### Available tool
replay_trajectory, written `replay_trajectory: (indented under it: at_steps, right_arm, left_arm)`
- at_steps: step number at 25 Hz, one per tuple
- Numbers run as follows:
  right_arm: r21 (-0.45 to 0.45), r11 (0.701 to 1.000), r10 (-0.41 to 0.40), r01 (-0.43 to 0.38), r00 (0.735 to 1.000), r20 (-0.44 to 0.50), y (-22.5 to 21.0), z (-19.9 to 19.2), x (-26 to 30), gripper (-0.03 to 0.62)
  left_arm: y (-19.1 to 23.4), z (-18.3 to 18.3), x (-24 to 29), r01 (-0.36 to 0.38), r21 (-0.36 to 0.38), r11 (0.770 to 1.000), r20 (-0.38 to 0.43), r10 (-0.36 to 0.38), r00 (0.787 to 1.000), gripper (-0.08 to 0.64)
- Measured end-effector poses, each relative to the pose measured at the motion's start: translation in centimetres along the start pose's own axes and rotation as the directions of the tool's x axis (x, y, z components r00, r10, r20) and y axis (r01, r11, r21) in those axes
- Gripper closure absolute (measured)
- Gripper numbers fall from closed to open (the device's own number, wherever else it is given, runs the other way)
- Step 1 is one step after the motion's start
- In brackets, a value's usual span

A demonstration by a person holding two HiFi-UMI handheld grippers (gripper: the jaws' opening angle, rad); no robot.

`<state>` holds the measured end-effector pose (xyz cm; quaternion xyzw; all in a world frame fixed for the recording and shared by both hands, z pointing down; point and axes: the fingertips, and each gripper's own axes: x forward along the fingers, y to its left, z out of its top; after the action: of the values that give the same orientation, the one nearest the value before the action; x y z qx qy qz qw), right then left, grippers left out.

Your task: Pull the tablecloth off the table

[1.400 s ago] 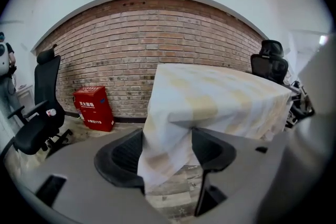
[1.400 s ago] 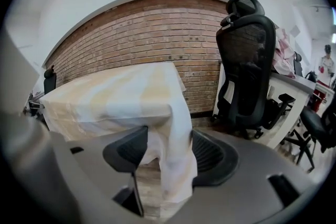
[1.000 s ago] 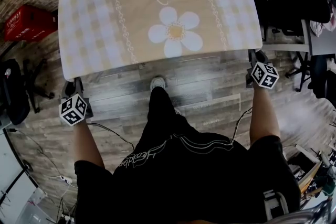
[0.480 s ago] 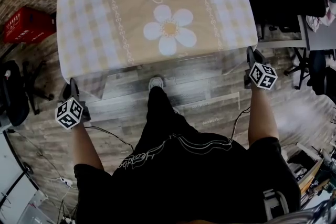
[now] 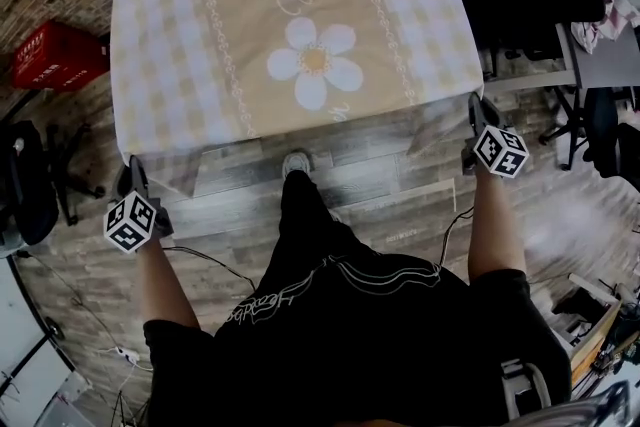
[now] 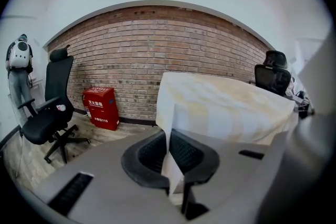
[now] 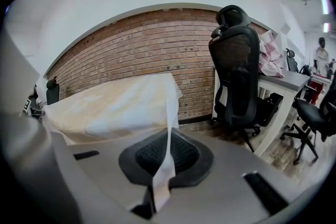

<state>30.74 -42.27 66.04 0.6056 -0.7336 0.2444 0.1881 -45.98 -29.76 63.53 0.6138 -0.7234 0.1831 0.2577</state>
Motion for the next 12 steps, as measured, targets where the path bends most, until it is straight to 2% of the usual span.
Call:
replay_trajectory:
  at_steps: [12]
  right_arm:
    - [0.010,0.999,0.036,-0.037,0.996,0.080,1.3,3.8,-4.1,0.595]
  left_arm:
    - [-1.1,4.9,-4.6,0.015,0.003,1.000,0.092,-0.015,0.996,0.549]
